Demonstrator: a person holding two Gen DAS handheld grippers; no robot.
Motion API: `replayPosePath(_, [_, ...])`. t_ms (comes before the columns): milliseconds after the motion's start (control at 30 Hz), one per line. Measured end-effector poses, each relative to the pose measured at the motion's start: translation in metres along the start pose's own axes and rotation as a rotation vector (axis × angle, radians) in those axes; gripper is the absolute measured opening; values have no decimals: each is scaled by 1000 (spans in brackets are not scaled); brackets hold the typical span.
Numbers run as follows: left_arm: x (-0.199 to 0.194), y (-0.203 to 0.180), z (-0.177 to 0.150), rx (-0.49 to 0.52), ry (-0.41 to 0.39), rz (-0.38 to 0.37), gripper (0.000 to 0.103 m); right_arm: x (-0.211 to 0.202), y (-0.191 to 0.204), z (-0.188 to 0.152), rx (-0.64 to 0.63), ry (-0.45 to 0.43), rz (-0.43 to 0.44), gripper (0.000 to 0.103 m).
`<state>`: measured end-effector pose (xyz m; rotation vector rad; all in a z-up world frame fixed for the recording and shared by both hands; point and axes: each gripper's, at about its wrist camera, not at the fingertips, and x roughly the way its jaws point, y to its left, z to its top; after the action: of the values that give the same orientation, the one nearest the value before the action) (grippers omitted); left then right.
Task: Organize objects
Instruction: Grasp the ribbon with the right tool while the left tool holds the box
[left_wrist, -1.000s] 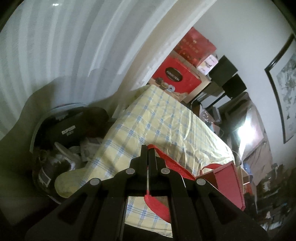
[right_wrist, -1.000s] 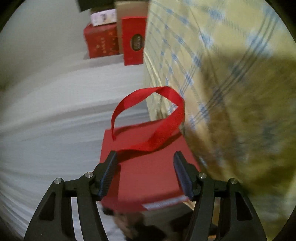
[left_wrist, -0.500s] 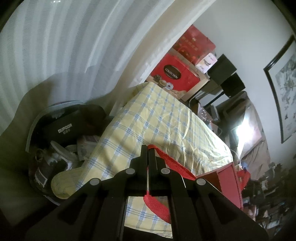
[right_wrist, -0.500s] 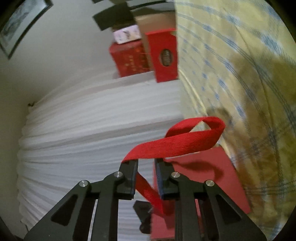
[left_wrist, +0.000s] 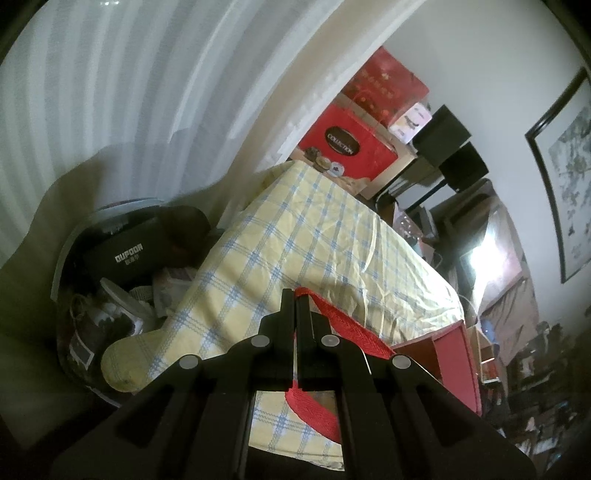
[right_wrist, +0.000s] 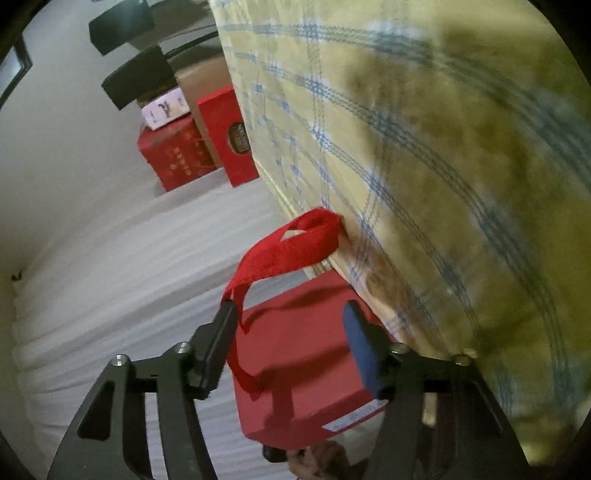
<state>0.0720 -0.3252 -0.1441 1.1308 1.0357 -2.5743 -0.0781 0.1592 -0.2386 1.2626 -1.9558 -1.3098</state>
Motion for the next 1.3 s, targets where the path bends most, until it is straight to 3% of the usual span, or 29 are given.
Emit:
replayPosePath(300, [-2, -2, 0, 3, -4, 3, 1, -18, 20, -15, 33, 0, 106, 73])
replayPosePath(500, [-1, -5, -1, 7, 0, 3, 1, 5, 20, -2, 35, 20, 22, 74])
replayPosePath(533, [-2, -6, -1, 9, -1, -1, 1, 9, 20, 1, 23, 20, 8, 71])
replayPosePath(600, [-3, -8, 0, 15, -6, -3, 1, 19, 27, 6, -35, 4, -10, 45])
replayPosePath(633, [-4, -9, 0, 18, -9, -1, 1, 17, 27, 5, -62, -2, -18, 37])
replayPosePath(700, [-6, -11, 1, 20, -14, -1, 1, 20, 39, 8, -160, -34, -38, 5])
replayPosePath(933, [-19, -24, 8, 50, -46, 15, 1, -9, 102, -9, -561, -135, -97, 2])
replayPosePath(1000, [-24, -29, 9, 59, -58, 11, 1, -23, 138, -29, -783, -222, -184, 2])
replayPosePath(1067, [-28, -36, 10, 72, -70, 8, 1, -31, 159, -48, -886, -275, -194, 2])
replayPosePath(1300, [-51, -76, 13, 147, -94, -57, 1, -42, 219, -123, -1178, -280, -172, 2])
